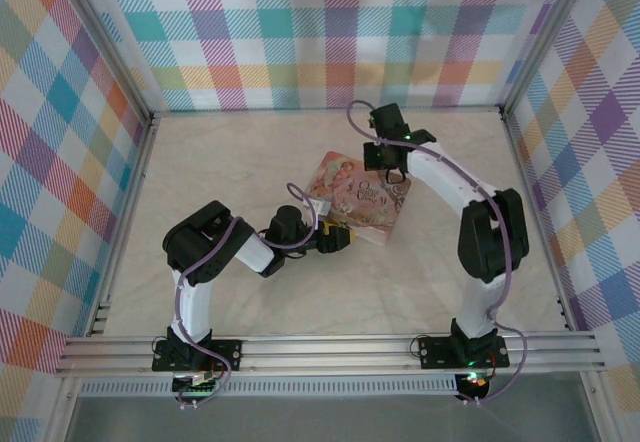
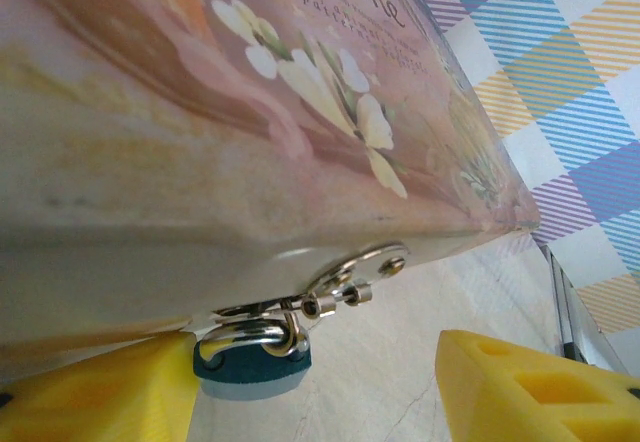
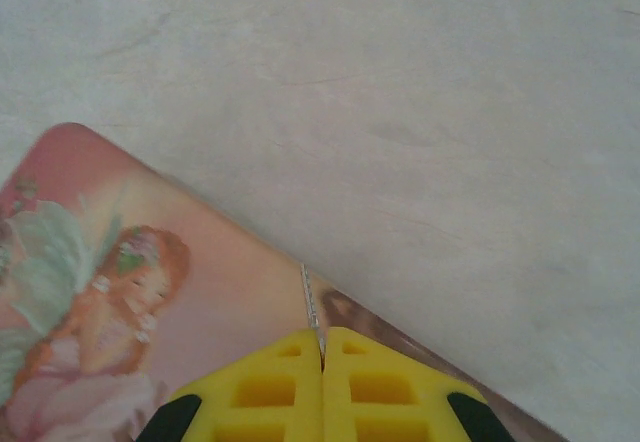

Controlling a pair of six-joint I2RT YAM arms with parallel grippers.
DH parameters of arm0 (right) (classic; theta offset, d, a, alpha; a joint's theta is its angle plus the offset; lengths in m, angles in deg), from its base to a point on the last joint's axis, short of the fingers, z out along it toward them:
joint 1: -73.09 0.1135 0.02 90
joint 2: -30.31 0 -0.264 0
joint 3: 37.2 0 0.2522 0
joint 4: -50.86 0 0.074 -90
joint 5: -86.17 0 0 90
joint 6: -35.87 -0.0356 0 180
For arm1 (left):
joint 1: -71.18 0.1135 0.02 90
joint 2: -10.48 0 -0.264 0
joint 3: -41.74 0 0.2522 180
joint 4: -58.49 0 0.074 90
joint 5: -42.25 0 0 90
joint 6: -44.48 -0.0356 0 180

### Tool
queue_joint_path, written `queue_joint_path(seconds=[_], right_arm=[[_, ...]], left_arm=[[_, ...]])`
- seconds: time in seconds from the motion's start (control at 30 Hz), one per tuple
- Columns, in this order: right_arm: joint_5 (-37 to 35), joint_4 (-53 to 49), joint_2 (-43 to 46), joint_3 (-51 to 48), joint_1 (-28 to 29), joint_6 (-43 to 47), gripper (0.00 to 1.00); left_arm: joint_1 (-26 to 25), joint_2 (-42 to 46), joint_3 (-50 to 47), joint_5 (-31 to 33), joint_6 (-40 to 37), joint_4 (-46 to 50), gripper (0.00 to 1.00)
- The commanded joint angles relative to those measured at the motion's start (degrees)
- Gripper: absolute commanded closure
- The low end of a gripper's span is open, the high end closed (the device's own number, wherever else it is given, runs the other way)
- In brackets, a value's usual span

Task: Unlock a padlock with a key

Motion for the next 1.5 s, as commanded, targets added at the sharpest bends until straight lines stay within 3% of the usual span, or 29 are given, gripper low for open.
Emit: queue_joint_path(seconds=[0.0,0.2,0.4,0.63,0.77,0.9,1.13,1.47], right_arm=[[-4.4,-2.6,6.2,-5.3,-2.1,-2.4,1.00],[-6.1,-3.8,13.9,-17.0,-6.0,-7.5,1.00],[-3.3,-0.5,13.6,-23.8,-6.2,-10.7,1.00],[2.3,2.7,8.5,-21.3,-5.1,-11.5,1.00],[2.4,2.3,5.4,-18.5,-5.1,-10.9,1.00],[2.5,1.7,3.8,-16.9,-5.1,-10.6,1.00],[3.5,2.1,3.4,-16.9,-4.9,-11.0,1.00],[3.5,2.3,3.0,-16.3,-4.0,-10.9,1.00]], left_arm=[[-0.3,1.3,0.3,0.1,-1.2,-2.1,0.36],[-0.3,1.7,0.6,-0.5,-1.2,-1.9,0.35],[-0.2,1.1,1.3,-1.1,-1.1,-1.8,0.34],[-0.2,0.7,1.7,-2.8,-0.9,-3.1,0.31],[0.0,1.0,1.2,-2.7,-0.3,-4.5,0.31],[0.3,1.5,0.5,-3.7,1.0,-6.2,0.37],[0.9,2.3,-1.9,-0.6,1.6,-8.1,0.33],[1.5,2.1,-2.5,-2.5,3.7,-11.9,0.35]])
